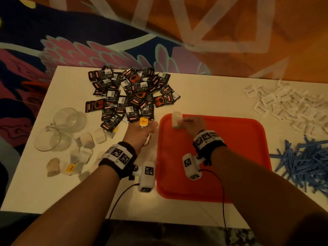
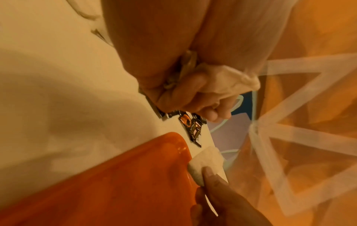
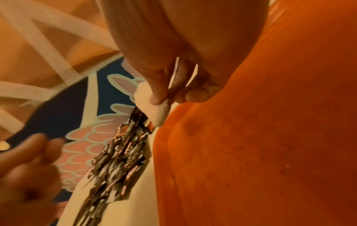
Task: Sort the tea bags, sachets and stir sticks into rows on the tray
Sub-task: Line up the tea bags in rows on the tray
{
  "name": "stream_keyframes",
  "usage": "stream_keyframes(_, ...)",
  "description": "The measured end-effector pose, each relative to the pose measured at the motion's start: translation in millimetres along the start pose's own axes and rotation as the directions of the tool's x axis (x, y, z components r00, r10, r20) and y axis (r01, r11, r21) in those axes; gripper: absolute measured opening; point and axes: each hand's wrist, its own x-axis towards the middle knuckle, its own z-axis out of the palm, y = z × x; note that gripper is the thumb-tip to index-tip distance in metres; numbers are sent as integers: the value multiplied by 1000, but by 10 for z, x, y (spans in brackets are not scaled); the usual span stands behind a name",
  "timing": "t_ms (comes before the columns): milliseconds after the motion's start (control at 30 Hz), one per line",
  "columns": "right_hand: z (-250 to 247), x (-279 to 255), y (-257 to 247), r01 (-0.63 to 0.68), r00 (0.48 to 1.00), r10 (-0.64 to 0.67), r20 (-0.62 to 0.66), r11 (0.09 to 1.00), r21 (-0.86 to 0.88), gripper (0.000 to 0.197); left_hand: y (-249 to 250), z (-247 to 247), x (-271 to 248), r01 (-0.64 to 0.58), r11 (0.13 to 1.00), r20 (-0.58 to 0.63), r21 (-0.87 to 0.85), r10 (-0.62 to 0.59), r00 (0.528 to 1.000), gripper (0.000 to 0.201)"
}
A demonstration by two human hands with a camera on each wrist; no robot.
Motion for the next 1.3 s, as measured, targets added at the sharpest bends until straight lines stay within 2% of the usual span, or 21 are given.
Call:
stream_keyframes(133, 160, 188, -113, -75, 996, 77, 36, 996, -50, 28, -116, -224, 26, 34, 999, -39, -11, -34, 999, 8)
stream_keyframes(267, 280, 319, -158, -174, 985, 174, 16, 985, 19, 32, -176, -416, 23, 38, 998, -49, -51, -40, 998, 7)
stream_keyframes(600, 353, 449, -196, -234, 972, 232, -48, 972, -31, 31, -223, -476, 50, 55, 997, -62, -56, -58, 996, 7)
stream_keyframes(767, 326, 397, -162, -155, 986, 143, -80, 973, -170, 23, -222, -397, 49, 60, 996, -34, -61, -63, 997, 7)
stream_keyframes(900, 188, 293, -142, -148, 985, 142, -102, 987, -58, 22, -151, -292, 27, 63, 997, 33, -46, -61, 998, 8)
stream_keyframes(967, 109, 211, -175, -75, 994, 73, -81, 997, -15, 14, -93, -219, -11, 58, 998, 115, -27, -54, 992, 10)
stream_keyframes(1067, -2, -20, -332, 75, 996, -82, 46, 988, 138, 5, 8, -78, -92, 34, 999, 248, 25, -39, 968, 12)
stream_keyframes(1167, -101, -304, -537, 127, 927, -216, 308, 950, 284, 11, 107, 89, -189, 1, 998, 342, 63, -22, 939, 14)
stream_keyframes(1233, -163, -416, -601, 201, 870, -277, 407, 955, 220, 17, 175, 195, -257, -27, 997, 392, 73, -3, 920, 17)
stream_keyframes(1300, -228, -481, -614, 352, 848, -355, 394, 932, 83, 12, 242, 285, -323, -46, 996, 423, 78, 9, 906, 17)
